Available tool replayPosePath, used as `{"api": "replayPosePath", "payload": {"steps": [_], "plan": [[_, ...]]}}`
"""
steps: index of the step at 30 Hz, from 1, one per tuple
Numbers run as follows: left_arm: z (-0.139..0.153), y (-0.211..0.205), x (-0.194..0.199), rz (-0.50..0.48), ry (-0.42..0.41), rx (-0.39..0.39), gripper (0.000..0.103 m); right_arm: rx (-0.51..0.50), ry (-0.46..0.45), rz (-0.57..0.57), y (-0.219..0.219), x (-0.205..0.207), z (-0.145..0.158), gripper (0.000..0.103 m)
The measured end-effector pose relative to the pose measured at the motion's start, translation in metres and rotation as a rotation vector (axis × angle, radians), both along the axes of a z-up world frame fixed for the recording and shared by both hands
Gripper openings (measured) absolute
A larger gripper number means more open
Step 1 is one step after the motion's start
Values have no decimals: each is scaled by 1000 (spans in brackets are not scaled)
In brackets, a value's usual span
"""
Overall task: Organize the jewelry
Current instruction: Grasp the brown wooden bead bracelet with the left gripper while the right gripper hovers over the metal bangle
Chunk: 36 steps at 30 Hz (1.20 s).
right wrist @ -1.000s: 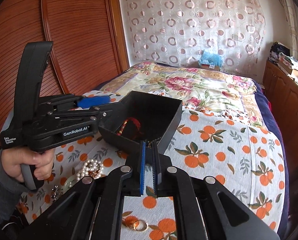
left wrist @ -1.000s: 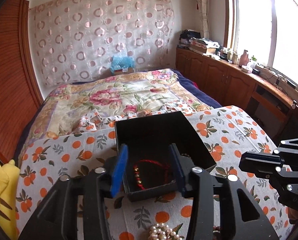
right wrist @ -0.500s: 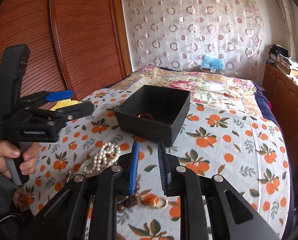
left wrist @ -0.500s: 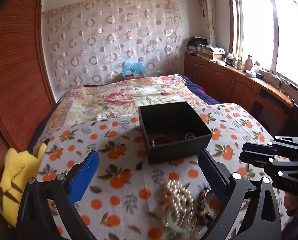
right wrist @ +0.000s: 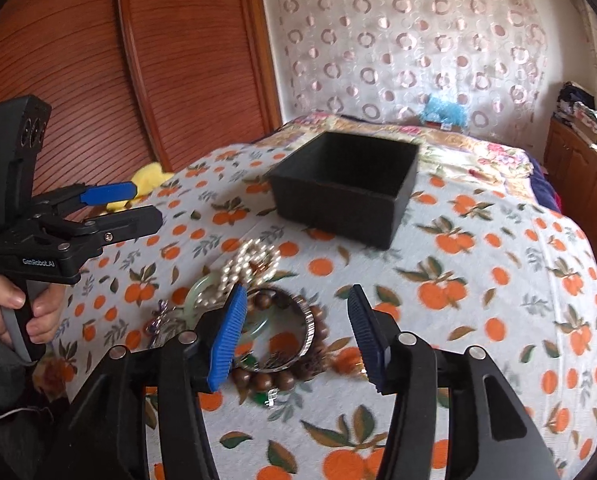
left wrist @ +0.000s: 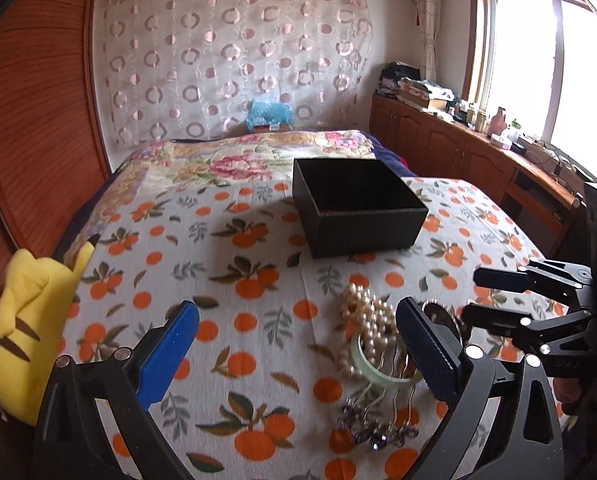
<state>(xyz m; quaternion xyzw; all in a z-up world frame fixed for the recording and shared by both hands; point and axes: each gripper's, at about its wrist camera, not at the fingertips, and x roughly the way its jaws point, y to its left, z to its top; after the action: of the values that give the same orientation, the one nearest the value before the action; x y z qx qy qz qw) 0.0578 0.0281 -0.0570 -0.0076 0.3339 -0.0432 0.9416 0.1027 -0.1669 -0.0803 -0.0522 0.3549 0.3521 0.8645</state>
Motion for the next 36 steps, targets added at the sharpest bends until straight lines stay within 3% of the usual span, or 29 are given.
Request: {"api": "replayPosePath", "payload": {"steps": [19, 27, 36], "plan": [[-13, -4, -4, -13, 23, -22, 95, -9, 89, 62, 23, 10, -21, 62], [-14, -4, -4, -12, 23, -22, 95, -50, 66, 70, 31, 9, -22, 61], [-21, -10, -5, -27, 34, -28, 95, 2, 11, 16, 8, 4, -2, 60]]}}
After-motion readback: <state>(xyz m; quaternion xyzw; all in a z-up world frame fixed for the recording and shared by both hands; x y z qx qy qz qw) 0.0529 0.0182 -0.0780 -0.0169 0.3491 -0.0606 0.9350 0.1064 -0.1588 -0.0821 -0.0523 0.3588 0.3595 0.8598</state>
